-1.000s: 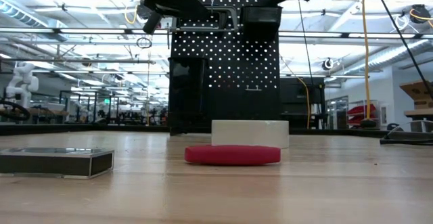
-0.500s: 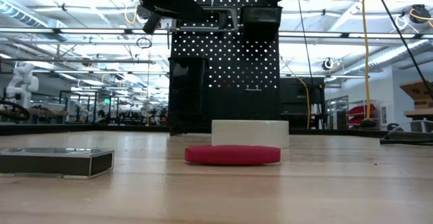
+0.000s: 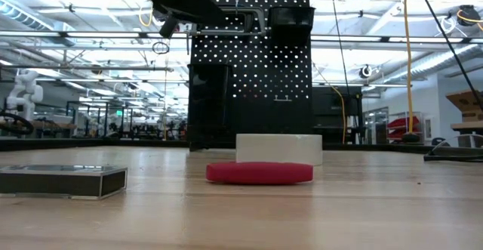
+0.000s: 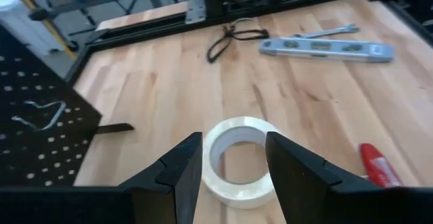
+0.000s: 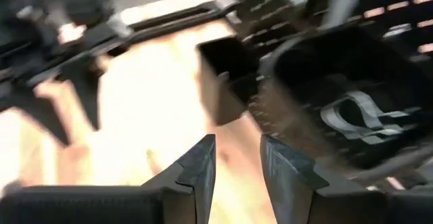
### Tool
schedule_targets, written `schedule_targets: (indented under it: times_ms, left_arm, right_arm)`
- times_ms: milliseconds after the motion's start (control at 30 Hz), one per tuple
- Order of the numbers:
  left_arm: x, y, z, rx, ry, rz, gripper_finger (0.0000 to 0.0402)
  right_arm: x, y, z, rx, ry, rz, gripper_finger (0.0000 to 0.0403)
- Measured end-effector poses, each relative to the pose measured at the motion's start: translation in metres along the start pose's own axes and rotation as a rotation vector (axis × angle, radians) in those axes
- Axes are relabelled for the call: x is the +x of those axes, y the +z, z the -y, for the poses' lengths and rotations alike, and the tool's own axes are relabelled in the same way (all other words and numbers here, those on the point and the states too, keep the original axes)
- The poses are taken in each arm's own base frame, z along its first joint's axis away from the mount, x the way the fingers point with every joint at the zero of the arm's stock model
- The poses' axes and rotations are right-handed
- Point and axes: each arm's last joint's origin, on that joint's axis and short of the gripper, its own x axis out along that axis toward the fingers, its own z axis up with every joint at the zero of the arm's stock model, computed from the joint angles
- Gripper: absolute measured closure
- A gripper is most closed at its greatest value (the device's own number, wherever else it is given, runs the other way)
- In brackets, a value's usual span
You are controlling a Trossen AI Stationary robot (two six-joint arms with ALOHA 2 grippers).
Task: Hang tools onto peg board
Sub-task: Put small black level into the right black tool bin
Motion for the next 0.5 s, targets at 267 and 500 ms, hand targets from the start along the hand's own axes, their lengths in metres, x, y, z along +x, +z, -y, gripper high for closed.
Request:
schedule_targets:
  times_ms: [267, 500]
  left_arm:
    - [-0.004, -0.003, 0.019, -0.028, -0.035, -0.045, 0.0233]
    - [-0.013, -0.003, 0.037, -0.042, 0.024, -0.061, 0.0233]
  right_arm:
    - [-0.002, -0.033, -0.050, -0.090, 0.083, -0.056, 0.0291]
    - [0.010, -0.088, -0.071, -0.098, 0.060, -0.083, 0.0291]
